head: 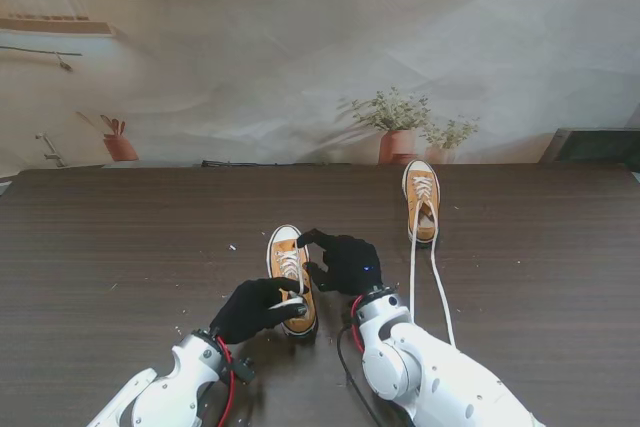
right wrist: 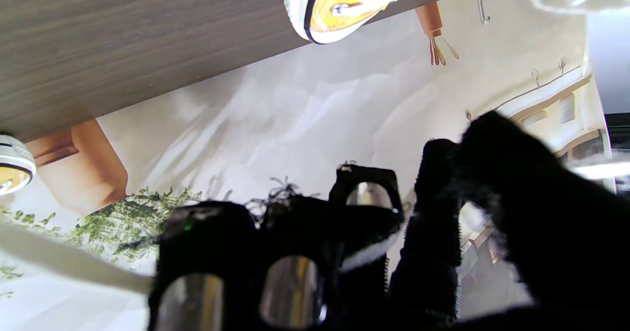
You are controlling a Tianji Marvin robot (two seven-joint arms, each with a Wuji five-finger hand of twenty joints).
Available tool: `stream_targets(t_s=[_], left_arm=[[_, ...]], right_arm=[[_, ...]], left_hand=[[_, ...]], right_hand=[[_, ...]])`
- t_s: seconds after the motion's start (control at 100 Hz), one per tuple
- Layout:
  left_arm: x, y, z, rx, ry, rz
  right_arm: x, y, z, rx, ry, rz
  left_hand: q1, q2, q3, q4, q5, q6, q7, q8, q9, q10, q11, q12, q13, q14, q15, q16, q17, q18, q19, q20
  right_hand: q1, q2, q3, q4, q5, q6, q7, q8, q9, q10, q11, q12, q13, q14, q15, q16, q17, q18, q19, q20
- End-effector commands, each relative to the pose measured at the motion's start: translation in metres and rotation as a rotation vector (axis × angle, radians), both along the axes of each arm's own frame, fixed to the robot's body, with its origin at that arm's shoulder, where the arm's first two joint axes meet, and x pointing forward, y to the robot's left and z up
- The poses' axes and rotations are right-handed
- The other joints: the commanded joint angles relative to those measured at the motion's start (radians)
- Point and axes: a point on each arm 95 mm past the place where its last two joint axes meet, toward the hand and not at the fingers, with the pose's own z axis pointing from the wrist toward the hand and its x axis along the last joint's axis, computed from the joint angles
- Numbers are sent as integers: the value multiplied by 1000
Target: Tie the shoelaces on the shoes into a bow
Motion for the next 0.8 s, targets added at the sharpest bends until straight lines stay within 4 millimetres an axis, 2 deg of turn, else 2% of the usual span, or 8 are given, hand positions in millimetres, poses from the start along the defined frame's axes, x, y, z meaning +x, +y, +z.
stream_targets(t_s=[0.0, 0.2, 0.32, 0.47, 0.79], left_arm=[[-4, -4, 0, 6, 9, -28], [-4, -4, 1, 7, 10, -26], [-3, -5, 1, 12, 13, -31], [-3, -8, 1, 14, 16, -40], [-1, -10, 2, 24, 19, -37]], right_arm=[[3, 5, 3, 9, -3, 9], [2, 8, 1, 41, 12, 14], [-1, 8, 2, 64, 14, 8], [-4, 7, 5, 91, 16, 7], [-8, 6, 2, 163, 62, 4]], left_hand=[[9, 16, 0, 7, 26, -79, 39, 2, 84, 90, 63, 12, 8, -72, 58, -1, 25, -144, 251, -6], [5, 21, 4, 5, 33, -75, 20, 2, 81, 85, 63, 13, 8, -72, 58, -1, 25, -143, 251, -5], [3, 25, 3, 3, 37, -72, 11, 4, 79, 83, 63, 14, 8, -73, 57, -1, 25, -142, 251, -5], [1, 30, 2, 2, 35, -69, 0, 4, 78, 79, 63, 14, 8, -73, 57, -1, 25, -142, 251, -6], [-15, 51, -3, 2, 38, -59, -47, -10, 71, 65, 61, 15, 9, -73, 57, -1, 24, -137, 251, -10]], right_hand=[[-37, -46, -17, -26, 4, 46, -61, 3, 81, 6, 44, 3, 17, -32, 71, 25, 32, -1, 287, 33], [-105, -138, 7, -51, 47, 89, -81, -5, 105, 1, 42, 10, 17, -34, 71, 44, 34, -2, 287, 51], [-163, -135, 4, -62, 73, 116, -95, -13, 115, 6, 41, 11, 17, -33, 72, 50, 35, 0, 287, 61], [-238, -64, -32, -70, 100, 129, -115, -25, 122, 17, 39, 12, 17, -31, 72, 55, 37, 2, 287, 77], [-346, 193, -178, -58, 118, 143, -144, -41, 130, 56, 31, 13, 16, 5, 76, 61, 36, 47, 287, 105]])
